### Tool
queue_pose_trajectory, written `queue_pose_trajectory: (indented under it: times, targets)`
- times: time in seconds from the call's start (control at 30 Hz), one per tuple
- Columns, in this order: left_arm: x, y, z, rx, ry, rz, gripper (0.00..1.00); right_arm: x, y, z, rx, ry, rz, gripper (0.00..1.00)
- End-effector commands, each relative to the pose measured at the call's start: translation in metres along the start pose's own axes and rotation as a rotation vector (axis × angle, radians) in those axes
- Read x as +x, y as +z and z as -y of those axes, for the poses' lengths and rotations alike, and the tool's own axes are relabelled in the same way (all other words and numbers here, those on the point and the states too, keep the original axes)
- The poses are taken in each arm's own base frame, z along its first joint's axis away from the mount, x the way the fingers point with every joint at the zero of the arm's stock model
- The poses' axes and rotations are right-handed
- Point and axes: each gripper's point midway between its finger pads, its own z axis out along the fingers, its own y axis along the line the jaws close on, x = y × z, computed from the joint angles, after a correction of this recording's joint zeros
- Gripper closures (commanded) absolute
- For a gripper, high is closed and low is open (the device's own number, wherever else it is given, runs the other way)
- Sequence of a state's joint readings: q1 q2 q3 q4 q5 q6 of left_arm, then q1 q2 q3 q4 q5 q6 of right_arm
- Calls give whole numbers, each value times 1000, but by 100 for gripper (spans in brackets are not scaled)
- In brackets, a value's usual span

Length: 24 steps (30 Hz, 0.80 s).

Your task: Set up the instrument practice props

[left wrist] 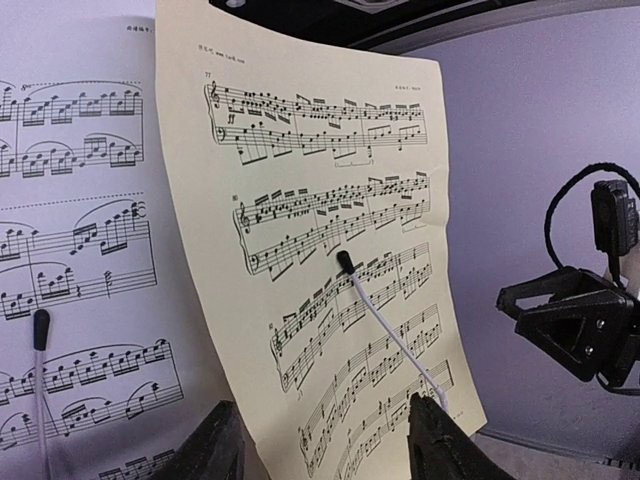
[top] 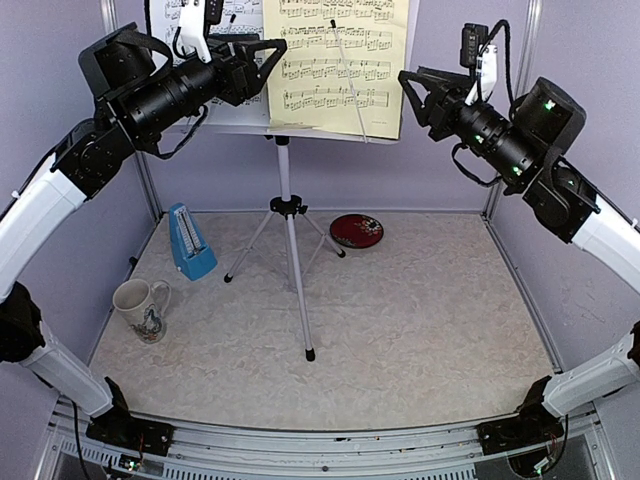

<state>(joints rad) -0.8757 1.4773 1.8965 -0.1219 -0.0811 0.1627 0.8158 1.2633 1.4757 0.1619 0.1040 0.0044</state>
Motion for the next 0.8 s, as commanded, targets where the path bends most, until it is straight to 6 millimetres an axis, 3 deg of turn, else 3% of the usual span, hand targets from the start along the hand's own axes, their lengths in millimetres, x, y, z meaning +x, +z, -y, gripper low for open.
queue_pose_trajectory:
  times: [0.0,0.43,0.67,0.77]
  targets:
    - [-6,-3,-7,-25,-24,31,45,0,2,14,37,0,-16,62]
    - [-2,-9,-10,-38,-52,33,42,12,21,16,22,13,-31,75]
    - [0,-7,-10,-35,-52,32,42,23,26,15,-1,34,-45,76]
    - [1,-8,-11,-39,-55,27,42,18,25,18,6,46,-33,76]
